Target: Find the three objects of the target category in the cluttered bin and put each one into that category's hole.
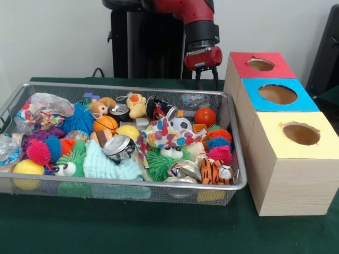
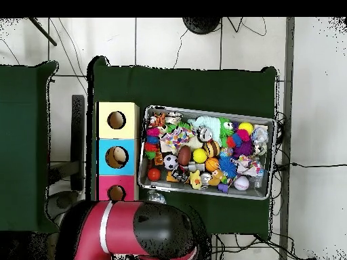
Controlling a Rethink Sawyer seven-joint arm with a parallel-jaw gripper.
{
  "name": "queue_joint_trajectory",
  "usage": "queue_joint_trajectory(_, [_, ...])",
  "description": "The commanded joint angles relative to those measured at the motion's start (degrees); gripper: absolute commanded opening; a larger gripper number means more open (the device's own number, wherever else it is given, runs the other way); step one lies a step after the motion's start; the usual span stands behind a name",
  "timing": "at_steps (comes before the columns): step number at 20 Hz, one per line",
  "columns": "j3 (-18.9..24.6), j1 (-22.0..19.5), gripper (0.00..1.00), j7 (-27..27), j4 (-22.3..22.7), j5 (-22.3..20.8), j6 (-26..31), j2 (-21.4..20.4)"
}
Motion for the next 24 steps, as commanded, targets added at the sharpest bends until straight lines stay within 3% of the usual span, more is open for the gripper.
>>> queue_joint_trajectory(1, [-2.0,-2.8,1.0,2.0,0.6,-0.7,20.5,6.3])
queue_joint_trajectory(24, [-4.3,-4.3,1.0,3.1,-2.7,0.0,14.0,10.6])
